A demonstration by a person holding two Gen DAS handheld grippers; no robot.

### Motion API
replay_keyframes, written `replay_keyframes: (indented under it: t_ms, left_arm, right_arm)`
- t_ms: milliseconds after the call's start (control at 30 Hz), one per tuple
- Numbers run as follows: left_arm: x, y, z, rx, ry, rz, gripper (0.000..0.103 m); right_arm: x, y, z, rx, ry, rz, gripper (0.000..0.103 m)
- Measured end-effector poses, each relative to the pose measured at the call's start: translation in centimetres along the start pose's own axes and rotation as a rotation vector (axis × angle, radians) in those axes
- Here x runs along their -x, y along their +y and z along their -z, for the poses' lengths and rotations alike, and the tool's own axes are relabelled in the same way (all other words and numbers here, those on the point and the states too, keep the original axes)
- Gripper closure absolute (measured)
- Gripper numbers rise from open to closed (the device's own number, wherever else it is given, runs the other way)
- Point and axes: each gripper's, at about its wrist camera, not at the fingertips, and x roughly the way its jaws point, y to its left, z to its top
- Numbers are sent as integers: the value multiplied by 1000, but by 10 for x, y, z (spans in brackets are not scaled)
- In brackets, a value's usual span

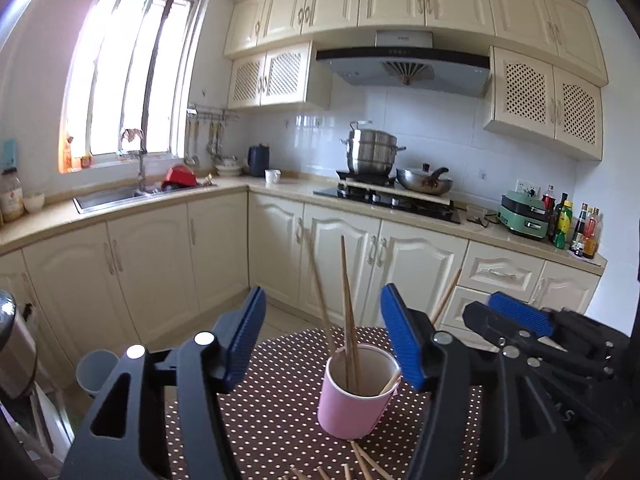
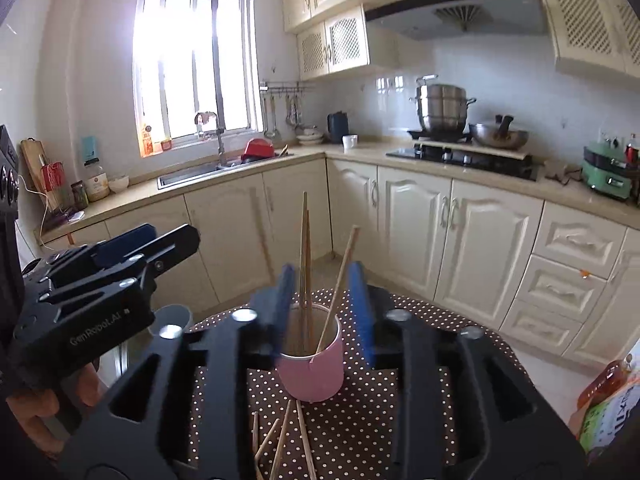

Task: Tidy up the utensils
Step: 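Return both grippers to the pile and grasp another chopstick each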

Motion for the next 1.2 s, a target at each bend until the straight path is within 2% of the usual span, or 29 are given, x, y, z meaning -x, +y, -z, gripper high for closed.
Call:
replay_keyframes:
  t_ms: [33, 200, 333, 600, 833, 1067, 1167, 1200]
  left_arm:
    - [5, -1, 0, -8, -11, -5, 41]
    - [36, -7, 0, -39, -58, -22, 38]
    - [60, -12, 2, -61, -94, -42, 36]
    - [101, -12, 15, -52, -134, -51, 34]
    - [118, -15, 40, -68, -138, -54, 33]
    - [107, -18, 64, -98, -60, -57, 33]
    - [90, -12, 75, -82, 26, -35, 33]
    - [81, -8, 80, -72, 78, -11, 33]
  right_arm:
    - [5, 1, 0, 3, -12, 4, 56]
    - [28, 5, 3, 20, -49, 16, 56]
    - [51, 9, 8, 30, -87, 33, 51]
    - [90, 20, 24, 63, -161, 75, 44]
    - [108, 25, 45, 81, -174, 97, 40]
    - [103, 18, 67, 74, -115, 95, 39]
    - [96, 10, 79, 52, -63, 91, 39]
    - [92, 7, 84, 42, -42, 88, 39]
